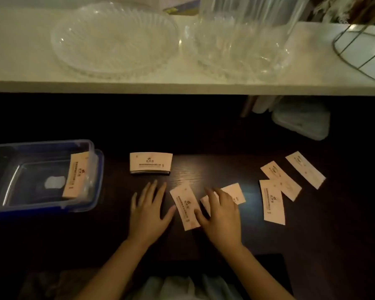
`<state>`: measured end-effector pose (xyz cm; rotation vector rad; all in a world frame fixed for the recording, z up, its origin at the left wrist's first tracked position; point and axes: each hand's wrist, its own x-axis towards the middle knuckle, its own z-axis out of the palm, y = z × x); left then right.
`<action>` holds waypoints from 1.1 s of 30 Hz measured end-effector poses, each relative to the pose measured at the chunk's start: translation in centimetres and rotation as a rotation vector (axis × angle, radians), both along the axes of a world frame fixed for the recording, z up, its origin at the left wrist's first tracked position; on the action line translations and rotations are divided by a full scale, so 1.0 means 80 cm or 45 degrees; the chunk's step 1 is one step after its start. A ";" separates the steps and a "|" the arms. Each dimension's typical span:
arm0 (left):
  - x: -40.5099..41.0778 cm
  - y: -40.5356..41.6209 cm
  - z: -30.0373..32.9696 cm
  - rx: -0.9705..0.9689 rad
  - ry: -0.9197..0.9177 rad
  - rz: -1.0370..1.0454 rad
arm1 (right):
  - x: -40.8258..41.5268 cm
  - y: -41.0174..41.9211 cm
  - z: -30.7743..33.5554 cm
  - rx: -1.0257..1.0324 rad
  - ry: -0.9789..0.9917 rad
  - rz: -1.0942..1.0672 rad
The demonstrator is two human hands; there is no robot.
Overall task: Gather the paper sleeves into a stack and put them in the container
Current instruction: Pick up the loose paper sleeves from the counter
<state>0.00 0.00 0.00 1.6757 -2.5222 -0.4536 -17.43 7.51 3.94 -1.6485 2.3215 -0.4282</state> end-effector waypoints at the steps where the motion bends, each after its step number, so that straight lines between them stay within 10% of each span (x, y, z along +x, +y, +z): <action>1: -0.002 0.002 -0.004 0.037 -0.025 0.028 | -0.002 0.003 -0.003 0.025 -0.032 -0.014; 22: 0.001 0.019 -0.046 0.015 -0.243 0.065 | 0.046 0.013 -0.045 0.126 0.119 -0.119; 29: -0.005 0.012 -0.036 0.218 -0.004 0.132 | 0.012 0.013 -0.034 0.015 -0.612 -0.151; 33: -0.024 0.002 0.002 0.600 0.624 0.459 | -0.019 0.007 -0.012 -0.024 -0.948 -0.105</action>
